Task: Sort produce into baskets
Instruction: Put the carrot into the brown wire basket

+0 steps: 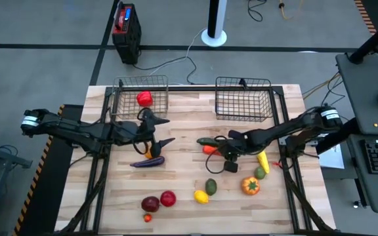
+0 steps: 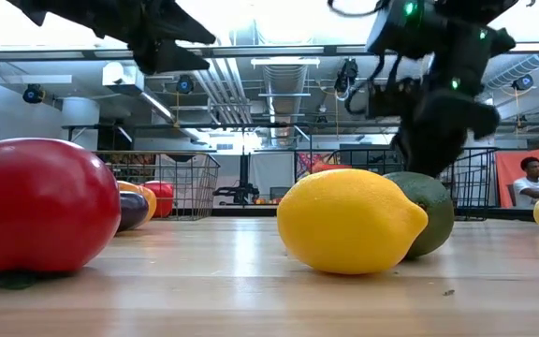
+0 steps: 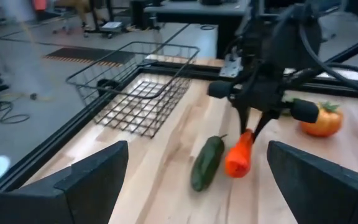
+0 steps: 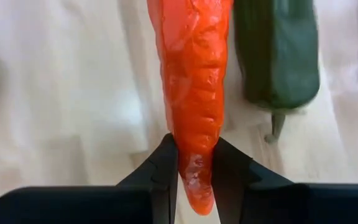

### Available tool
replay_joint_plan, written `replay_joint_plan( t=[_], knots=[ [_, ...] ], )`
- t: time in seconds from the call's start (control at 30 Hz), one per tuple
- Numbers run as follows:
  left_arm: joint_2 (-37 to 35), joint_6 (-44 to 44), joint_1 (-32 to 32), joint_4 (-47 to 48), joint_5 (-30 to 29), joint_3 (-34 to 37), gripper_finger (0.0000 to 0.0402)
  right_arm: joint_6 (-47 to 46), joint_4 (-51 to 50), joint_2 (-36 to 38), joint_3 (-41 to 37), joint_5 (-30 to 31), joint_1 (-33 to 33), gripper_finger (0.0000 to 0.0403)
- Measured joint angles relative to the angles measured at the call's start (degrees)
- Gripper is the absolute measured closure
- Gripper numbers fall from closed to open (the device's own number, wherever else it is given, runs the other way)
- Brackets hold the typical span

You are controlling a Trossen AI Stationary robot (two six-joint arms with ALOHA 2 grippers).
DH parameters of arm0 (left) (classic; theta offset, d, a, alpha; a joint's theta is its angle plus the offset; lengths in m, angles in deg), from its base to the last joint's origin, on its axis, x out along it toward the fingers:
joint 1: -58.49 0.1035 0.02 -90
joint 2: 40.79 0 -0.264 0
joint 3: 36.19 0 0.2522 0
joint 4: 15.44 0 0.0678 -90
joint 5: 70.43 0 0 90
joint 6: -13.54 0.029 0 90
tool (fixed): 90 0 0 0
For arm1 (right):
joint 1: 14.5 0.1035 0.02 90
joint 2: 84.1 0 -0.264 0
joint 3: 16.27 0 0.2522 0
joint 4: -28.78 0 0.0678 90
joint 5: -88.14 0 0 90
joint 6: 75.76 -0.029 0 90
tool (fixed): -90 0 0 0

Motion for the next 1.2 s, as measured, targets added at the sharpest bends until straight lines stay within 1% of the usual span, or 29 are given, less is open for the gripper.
replay_joint_plan(
  t=[0.07,0.17,0.3,0.53,0.63,0.7,0.8,1.03,1.2],
  knots=[
    [0.00,1.00,0.00,-1.91,2.16,0.09,0.0035,0.17,3.71,1.22,0.00,0.02,0.34,0.0341],
    [0.00,2.20,-0.02,-5.36,4.95,0.87,0.0035,2.04,12.00,2.09,-0.07,0.60,0.66,0.0340],
    [0.00,3.23,-0.02,-9.92,7.73,2.57,0.0035,7.21,24.14,1.88,-0.07,3.11,0.77,0.0340],
    [0.00,2.97,-0.02,-16.35,8.01,6.48,0.0035,18.33,45.42,0.86,-0.13,5.65,0.62,0.0340],
    [0.54,3.02,-0.02,-21.22,8.01,8.16,0.0035,21.94,51.55,0.58,0.25,5.70,0.62,0.0340],
    [1.61,3.04,-0.02,-25.23,8.57,8.96,0.0035,23.33,53.62,0.40,0.97,5.70,0.62,0.0340],
    [4.09,3.10,-0.02,-29.95,11.24,8.95,0.0035,24.13,54.01,0.36,2.05,5.70,0.51,0.0340],
    [13.25,5.90,0.00,-36.70,14.04,4.65,0.0035,24.15,53.81,0.32,2.60,5.70,0.51,0.0340],
    [18.57,7.83,-0.02,-44.83,14.50,2.76,0.0035,23.92,53.11,0.32,2.60,5.66,0.51,0.0339]
  ],
)
